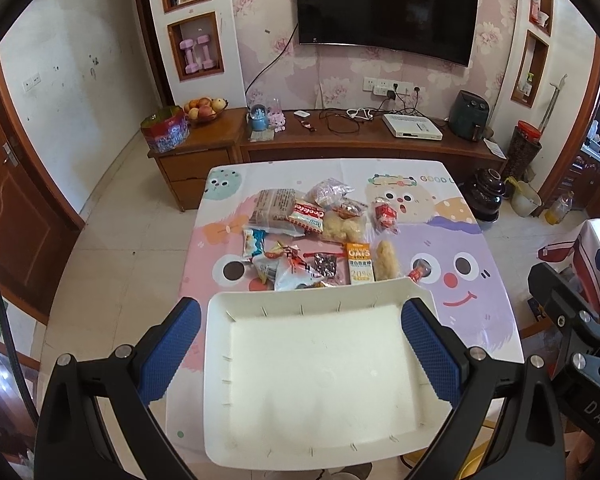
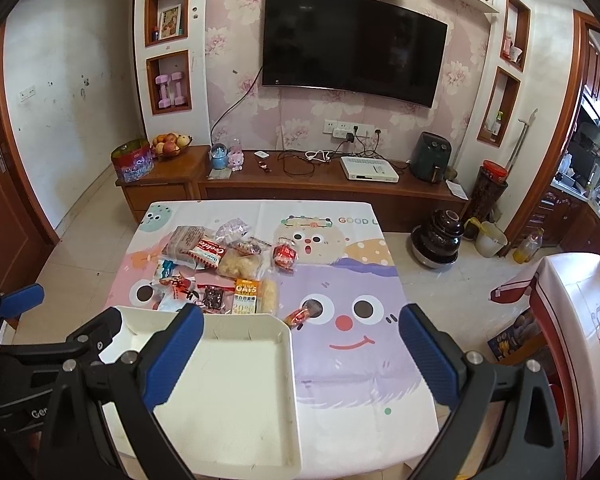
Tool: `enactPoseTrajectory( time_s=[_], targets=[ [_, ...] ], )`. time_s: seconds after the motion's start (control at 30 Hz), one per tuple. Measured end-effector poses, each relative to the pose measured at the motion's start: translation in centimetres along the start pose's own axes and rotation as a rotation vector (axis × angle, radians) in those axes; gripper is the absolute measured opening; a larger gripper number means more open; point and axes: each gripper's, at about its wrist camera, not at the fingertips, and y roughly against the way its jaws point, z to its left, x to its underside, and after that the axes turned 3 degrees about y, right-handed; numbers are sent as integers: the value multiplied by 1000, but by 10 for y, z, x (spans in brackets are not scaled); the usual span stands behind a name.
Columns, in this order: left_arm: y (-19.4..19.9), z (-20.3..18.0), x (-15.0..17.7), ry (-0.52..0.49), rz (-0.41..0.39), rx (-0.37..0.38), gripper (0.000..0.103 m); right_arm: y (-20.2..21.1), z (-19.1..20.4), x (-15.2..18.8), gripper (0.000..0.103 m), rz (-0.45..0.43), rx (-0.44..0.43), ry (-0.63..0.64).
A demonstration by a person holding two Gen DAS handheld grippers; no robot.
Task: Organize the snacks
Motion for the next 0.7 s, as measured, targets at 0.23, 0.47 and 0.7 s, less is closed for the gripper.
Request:
enactPoseTrajectory(
  time_s=[0.23,0.47,0.7],
  targets=[
    [-6,8,-6,11,-7,16,100,-7,5,-6,99,4,-17,-1],
    [-17,15,-16,-1,30,46,100,-17,12,-10,99,17,-34,-3],
    [-32,33,-28,7,69,105,100,-33,14,-14,99,57,-46,-23]
  ],
)
